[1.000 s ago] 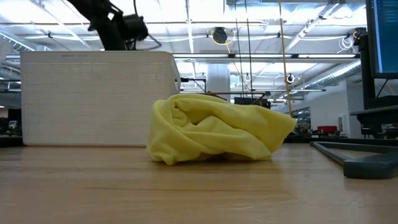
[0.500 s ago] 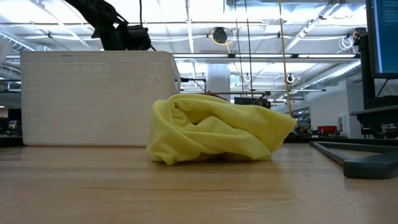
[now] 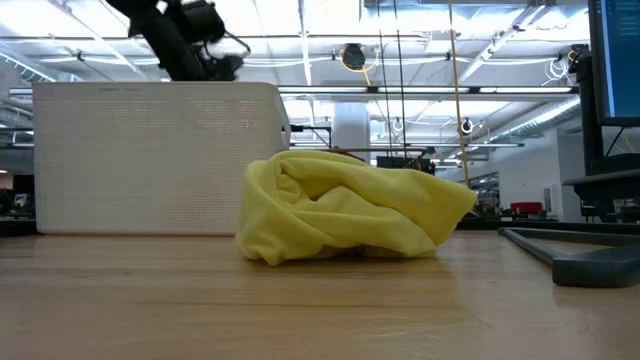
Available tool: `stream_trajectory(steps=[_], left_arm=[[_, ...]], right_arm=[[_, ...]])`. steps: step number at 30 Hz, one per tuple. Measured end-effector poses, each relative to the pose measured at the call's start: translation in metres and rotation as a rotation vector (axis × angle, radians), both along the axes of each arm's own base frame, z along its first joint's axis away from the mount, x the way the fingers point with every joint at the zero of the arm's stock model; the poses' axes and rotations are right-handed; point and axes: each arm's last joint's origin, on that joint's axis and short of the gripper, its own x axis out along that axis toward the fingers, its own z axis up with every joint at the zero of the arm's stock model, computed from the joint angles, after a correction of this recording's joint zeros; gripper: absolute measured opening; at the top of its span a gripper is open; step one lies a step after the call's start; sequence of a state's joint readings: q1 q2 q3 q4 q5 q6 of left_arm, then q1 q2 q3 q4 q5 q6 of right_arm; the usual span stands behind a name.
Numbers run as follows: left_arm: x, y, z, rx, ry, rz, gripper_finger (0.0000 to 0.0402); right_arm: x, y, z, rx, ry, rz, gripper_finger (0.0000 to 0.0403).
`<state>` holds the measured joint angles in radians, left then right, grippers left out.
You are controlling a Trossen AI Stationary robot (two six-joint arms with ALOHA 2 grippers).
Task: Pick & Place Cloths
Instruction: Put the white shirt into the white bin, then put the yellow shirt into the white bin
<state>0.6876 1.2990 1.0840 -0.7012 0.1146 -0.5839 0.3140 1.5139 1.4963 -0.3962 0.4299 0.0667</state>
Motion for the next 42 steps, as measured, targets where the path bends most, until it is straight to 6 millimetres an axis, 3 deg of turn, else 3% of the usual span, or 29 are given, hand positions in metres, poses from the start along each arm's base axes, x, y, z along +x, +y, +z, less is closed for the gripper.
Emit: stream_trajectory(steps=[13, 21, 31, 42], left_arm=[[-0.033, -0.042, 0.08, 0.35, -0.394, -0.08, 0.0319], [-0.036, -0.079, 0.115, 0.576, -0.622, -0.309, 0.0328], [-0.024, -0.118, 0.133, 0.718, -0.792, -0.547, 0.0315], [-0.018, -0.153, 0.133, 0.754, -0.829, -0.728, 0.0315]], right_arm=[[0.0, 0.005, -0.015, 0.018, 0.139, 0.166, 0.0182], [0.0, 0.004, -0.047, 0.012, 0.201, 0.216, 0.0246], [-0.007, -0.003, -0.091, 0.045, 0.336, 0.248, 0.0274], [-0.004, -0.021, -0.112, 0.034, 0.409, 0.257, 0.0275]])
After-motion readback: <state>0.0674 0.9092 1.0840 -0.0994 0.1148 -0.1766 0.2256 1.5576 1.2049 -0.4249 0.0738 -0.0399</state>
